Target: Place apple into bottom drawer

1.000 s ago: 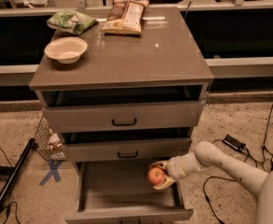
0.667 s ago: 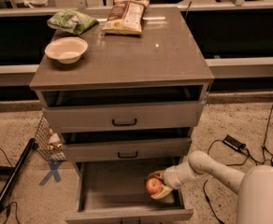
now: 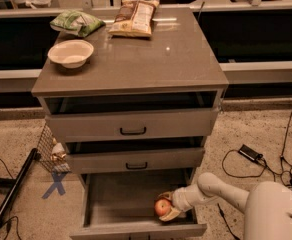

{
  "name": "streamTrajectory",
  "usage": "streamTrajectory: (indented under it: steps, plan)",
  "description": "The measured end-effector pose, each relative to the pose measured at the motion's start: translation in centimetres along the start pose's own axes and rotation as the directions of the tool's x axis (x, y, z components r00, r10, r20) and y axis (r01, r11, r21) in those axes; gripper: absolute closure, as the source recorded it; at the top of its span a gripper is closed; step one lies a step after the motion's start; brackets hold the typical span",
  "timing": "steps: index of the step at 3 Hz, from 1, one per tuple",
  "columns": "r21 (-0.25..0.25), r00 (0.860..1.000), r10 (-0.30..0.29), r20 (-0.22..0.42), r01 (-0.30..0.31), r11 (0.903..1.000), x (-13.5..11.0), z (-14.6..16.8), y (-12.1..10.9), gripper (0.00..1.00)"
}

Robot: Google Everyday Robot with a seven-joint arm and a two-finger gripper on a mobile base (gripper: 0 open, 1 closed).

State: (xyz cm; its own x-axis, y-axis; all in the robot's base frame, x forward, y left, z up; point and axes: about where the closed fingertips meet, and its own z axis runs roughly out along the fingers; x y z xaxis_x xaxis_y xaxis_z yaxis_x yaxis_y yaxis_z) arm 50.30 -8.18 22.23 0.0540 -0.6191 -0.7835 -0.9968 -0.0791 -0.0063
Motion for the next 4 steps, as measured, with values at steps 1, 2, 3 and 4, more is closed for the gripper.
streamTrajectory:
  steps: [1, 2, 3, 4]
  plan:
    - [0.015, 0.998, 0.041, 0.056, -0.041, 0.999, 0.1, 1.7, -0.3, 1.0]
    - [0.035, 0.988, 0.081, 0.13, -0.086, 0.9956, -0.6, 2.8, -0.8, 1.0]
    - [0.045, 0.976, 0.112, 0.186, -0.122, 0.9914, -1.0, 3.8, -1.1, 1.0]
    - [0.078, 0.966, 0.1, 0.24, -0.122, 0.9895, -1.3, 5.3, -2.0, 1.0]
